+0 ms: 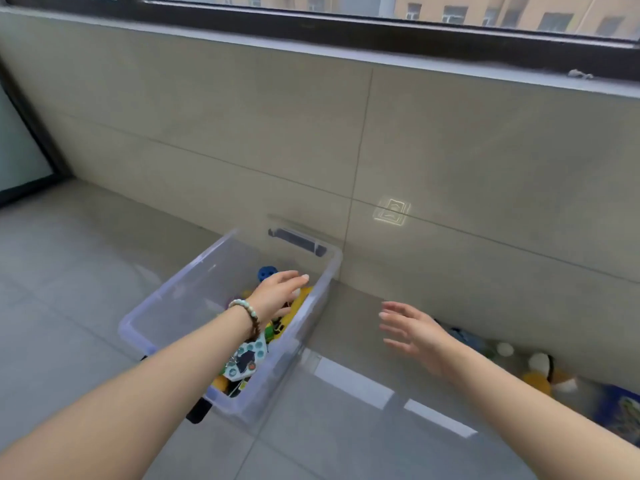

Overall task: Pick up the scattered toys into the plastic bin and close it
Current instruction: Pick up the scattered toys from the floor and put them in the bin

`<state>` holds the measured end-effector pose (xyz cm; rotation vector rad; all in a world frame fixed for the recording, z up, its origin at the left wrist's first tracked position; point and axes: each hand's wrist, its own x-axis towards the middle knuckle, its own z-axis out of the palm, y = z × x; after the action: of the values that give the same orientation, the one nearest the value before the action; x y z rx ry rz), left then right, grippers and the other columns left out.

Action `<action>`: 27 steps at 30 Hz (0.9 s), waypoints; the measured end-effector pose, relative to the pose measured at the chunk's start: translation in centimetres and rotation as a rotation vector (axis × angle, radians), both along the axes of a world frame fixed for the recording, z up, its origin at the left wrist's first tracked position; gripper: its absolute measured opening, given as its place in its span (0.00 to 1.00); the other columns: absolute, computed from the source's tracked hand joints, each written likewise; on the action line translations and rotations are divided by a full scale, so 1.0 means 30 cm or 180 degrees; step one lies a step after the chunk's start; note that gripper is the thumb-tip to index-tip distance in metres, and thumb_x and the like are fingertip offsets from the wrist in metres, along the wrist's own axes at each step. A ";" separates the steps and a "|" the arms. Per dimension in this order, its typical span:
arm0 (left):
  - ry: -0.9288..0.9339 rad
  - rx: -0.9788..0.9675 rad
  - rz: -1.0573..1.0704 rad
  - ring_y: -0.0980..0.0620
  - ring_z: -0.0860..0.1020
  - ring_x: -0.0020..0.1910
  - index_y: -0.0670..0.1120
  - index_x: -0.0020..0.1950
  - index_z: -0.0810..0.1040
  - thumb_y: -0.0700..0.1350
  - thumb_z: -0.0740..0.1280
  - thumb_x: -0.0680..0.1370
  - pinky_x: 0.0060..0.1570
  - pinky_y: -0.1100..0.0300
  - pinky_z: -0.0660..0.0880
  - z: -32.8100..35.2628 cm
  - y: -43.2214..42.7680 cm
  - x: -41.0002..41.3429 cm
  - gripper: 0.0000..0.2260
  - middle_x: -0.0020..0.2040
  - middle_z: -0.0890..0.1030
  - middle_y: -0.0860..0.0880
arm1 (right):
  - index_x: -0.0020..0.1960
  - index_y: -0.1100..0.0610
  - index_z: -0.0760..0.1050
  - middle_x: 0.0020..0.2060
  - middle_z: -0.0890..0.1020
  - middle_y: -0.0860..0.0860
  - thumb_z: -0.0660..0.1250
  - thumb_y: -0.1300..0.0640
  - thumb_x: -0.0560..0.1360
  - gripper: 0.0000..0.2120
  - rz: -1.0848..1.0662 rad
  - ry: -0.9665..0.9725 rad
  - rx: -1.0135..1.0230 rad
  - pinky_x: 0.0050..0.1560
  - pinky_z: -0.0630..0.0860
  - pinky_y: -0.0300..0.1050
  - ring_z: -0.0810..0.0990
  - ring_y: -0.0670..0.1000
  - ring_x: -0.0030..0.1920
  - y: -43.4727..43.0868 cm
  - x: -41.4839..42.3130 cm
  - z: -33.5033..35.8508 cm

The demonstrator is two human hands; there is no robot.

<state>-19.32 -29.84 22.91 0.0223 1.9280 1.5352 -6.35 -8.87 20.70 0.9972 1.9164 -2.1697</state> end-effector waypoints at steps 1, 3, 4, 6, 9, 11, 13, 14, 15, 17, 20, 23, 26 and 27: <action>0.0084 0.0018 -0.0204 0.51 0.73 0.62 0.47 0.69 0.68 0.50 0.64 0.78 0.62 0.54 0.71 0.019 0.049 0.026 0.21 0.66 0.72 0.49 | 0.60 0.56 0.73 0.62 0.75 0.54 0.66 0.61 0.76 0.13 0.0010 -0.0077 0.0081 0.50 0.76 0.45 0.76 0.52 0.56 0.068 0.051 0.008; 0.0169 0.0068 -0.0557 0.52 0.75 0.57 0.47 0.67 0.70 0.48 0.65 0.78 0.58 0.55 0.73 0.049 0.167 0.080 0.18 0.61 0.75 0.50 | 0.60 0.55 0.72 0.63 0.75 0.55 0.66 0.60 0.76 0.13 -0.0014 -0.0233 0.0215 0.56 0.74 0.48 0.76 0.53 0.58 0.207 0.165 0.026; 0.0160 0.0087 -0.0705 0.52 0.76 0.55 0.46 0.66 0.71 0.47 0.65 0.77 0.55 0.57 0.74 0.059 0.235 0.111 0.17 0.59 0.76 0.50 | 0.61 0.56 0.72 0.63 0.75 0.55 0.66 0.60 0.76 0.15 -0.0047 -0.0307 0.0280 0.58 0.74 0.49 0.76 0.54 0.59 0.277 0.225 0.037; 0.0099 0.0075 -0.1022 0.51 0.76 0.53 0.47 0.64 0.72 0.46 0.66 0.77 0.50 0.61 0.74 0.057 0.376 0.177 0.16 0.58 0.76 0.50 | 0.64 0.57 0.71 0.62 0.76 0.55 0.67 0.59 0.75 0.18 -0.0181 -0.0447 0.0408 0.60 0.73 0.49 0.76 0.55 0.60 0.414 0.352 0.054; -0.0035 -0.0057 -0.1508 0.52 0.78 0.53 0.48 0.62 0.73 0.48 0.68 0.76 0.48 0.61 0.76 0.007 0.586 0.307 0.16 0.59 0.77 0.50 | 0.64 0.56 0.71 0.59 0.78 0.54 0.68 0.59 0.74 0.19 -0.0419 -0.0623 0.0522 0.63 0.72 0.51 0.76 0.54 0.59 0.590 0.562 0.055; -0.0137 -0.0171 -0.1802 0.52 0.77 0.53 0.48 0.63 0.72 0.49 0.68 0.75 0.51 0.59 0.75 -0.050 0.712 0.412 0.17 0.59 0.77 0.50 | 0.63 0.55 0.71 0.56 0.79 0.53 0.69 0.59 0.73 0.19 -0.0482 -0.0757 0.0538 0.60 0.74 0.49 0.77 0.52 0.57 0.679 0.703 0.028; -0.0214 -0.0328 -0.2128 0.52 0.76 0.54 0.47 0.65 0.71 0.49 0.68 0.76 0.55 0.57 0.74 -0.124 0.825 0.524 0.19 0.60 0.77 0.50 | 0.61 0.53 0.73 0.56 0.79 0.51 0.70 0.58 0.73 0.17 -0.0592 -0.0937 0.0497 0.60 0.74 0.48 0.77 0.51 0.58 0.750 0.846 -0.032; -0.0241 -0.0413 -0.2306 0.52 0.76 0.54 0.47 0.65 0.71 0.49 0.68 0.76 0.56 0.57 0.74 -0.166 0.878 0.580 0.19 0.61 0.76 0.50 | 0.59 0.52 0.74 0.57 0.78 0.51 0.70 0.58 0.73 0.16 -0.0679 -0.1029 0.0447 0.59 0.74 0.48 0.76 0.51 0.59 0.776 0.920 -0.072; -0.0272 -0.0493 -0.2464 0.51 0.76 0.55 0.47 0.65 0.71 0.49 0.68 0.76 0.56 0.56 0.74 -0.210 0.924 0.635 0.20 0.61 0.76 0.50 | 0.59 0.52 0.74 0.58 0.78 0.51 0.70 0.57 0.73 0.15 -0.0776 -0.1120 0.0395 0.57 0.75 0.47 0.76 0.51 0.60 0.796 0.995 -0.119; -0.0363 -0.0657 -0.2743 0.51 0.77 0.55 0.47 0.65 0.71 0.50 0.68 0.75 0.54 0.57 0.75 -0.299 1.001 0.741 0.20 0.61 0.75 0.50 | 0.60 0.52 0.74 0.58 0.77 0.51 0.71 0.56 0.72 0.17 -0.1004 -0.1293 0.0299 0.53 0.76 0.45 0.76 0.51 0.60 0.818 1.142 -0.222; -0.0565 -0.0896 -0.3131 0.51 0.76 0.56 0.49 0.63 0.72 0.51 0.69 0.75 0.51 0.58 0.75 -0.427 1.079 0.882 0.19 0.61 0.74 0.49 | 0.61 0.55 0.73 0.55 0.78 0.52 0.71 0.57 0.72 0.19 -0.1432 -0.1553 0.0216 0.56 0.75 0.47 0.76 0.51 0.56 0.808 1.339 -0.377; -0.0776 -0.1072 -0.3346 0.50 0.76 0.56 0.49 0.62 0.72 0.50 0.68 0.75 0.47 0.60 0.77 -0.549 1.124 0.989 0.17 0.63 0.74 0.49 | 0.53 0.53 0.75 0.54 0.78 0.54 0.73 0.56 0.70 0.14 -0.1800 -0.1711 0.0174 0.52 0.74 0.45 0.76 0.49 0.50 0.773 1.473 -0.511; -0.0930 -0.1186 -0.3398 0.49 0.76 0.56 0.50 0.61 0.72 0.50 0.68 0.75 0.49 0.59 0.77 -0.655 1.151 1.068 0.15 0.62 0.74 0.49 | 0.54 0.55 0.75 0.57 0.77 0.54 0.74 0.59 0.69 0.16 -0.2072 -0.1718 0.0324 0.51 0.72 0.44 0.75 0.50 0.54 0.748 1.547 -0.622; -0.0978 -0.1202 -0.3404 0.49 0.76 0.56 0.50 0.60 0.72 0.50 0.68 0.75 0.49 0.58 0.77 -0.686 1.157 1.092 0.15 0.61 0.75 0.49 | 0.57 0.57 0.74 0.57 0.77 0.55 0.75 0.60 0.68 0.20 -0.2141 -0.1676 0.0409 0.52 0.71 0.43 0.75 0.50 0.54 0.743 1.561 -0.654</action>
<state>13.44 4.86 2.32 0.5274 1.4953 0.4292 40.48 13.43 1.08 2.2231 1.6149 -1.7396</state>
